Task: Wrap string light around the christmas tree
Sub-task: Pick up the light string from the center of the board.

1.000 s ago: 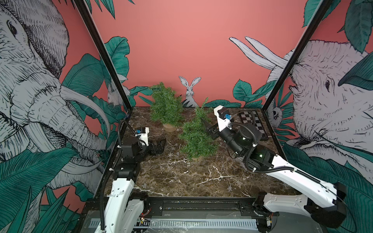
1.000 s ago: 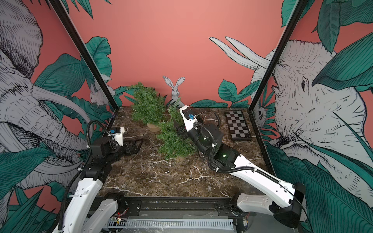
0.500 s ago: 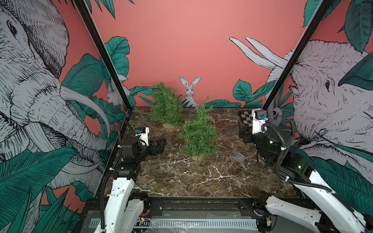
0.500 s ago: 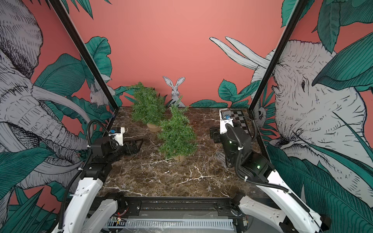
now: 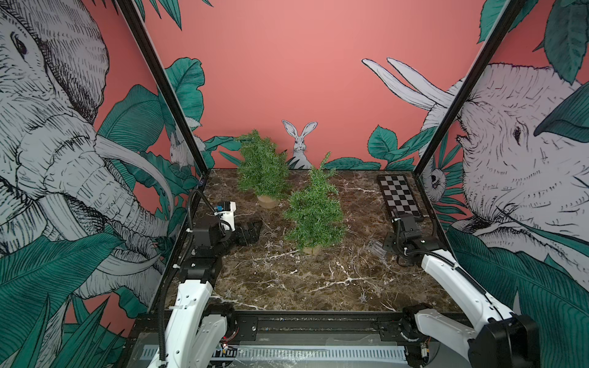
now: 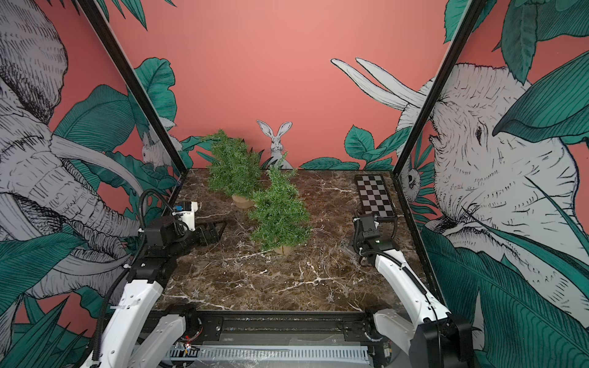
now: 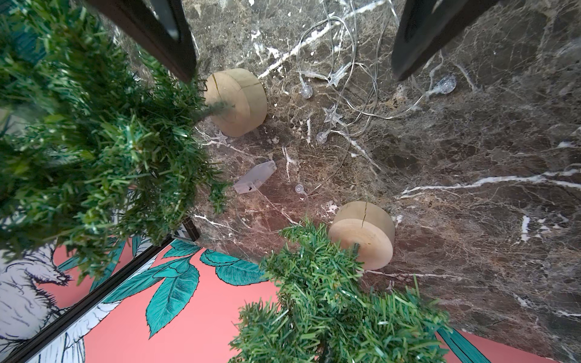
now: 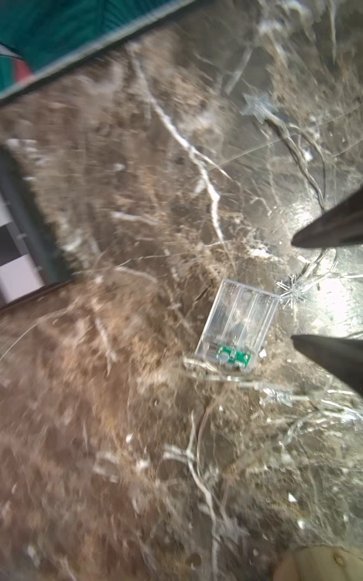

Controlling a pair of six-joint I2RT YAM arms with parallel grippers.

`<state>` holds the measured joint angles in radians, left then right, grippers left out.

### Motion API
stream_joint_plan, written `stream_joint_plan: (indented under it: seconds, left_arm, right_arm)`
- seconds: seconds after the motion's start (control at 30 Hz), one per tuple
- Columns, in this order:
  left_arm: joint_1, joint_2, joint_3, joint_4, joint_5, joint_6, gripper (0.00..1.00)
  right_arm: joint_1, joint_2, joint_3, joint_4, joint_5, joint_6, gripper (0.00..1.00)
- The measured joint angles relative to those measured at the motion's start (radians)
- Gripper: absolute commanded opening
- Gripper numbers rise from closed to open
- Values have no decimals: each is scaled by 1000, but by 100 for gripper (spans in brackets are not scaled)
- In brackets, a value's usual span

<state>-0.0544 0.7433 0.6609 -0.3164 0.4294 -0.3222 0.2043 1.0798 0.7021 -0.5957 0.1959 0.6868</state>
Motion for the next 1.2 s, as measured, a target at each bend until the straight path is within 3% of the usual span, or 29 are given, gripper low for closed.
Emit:
stream_joint_plan:
  seconds: [0.33,0.8,1.2]
  left_arm:
    - [0,5,6,-2,0,-3,98]
    - [0,15,6,-6,-3,-3,98]
    - [0,16,6,-15,-5,-3,98]
  right_arm:
    - [-58,175,-53,183,-59,131,35]
    - [-58,226,-63,233,-24,177,35]
    - [-56,278,-86,280,-39,193,27]
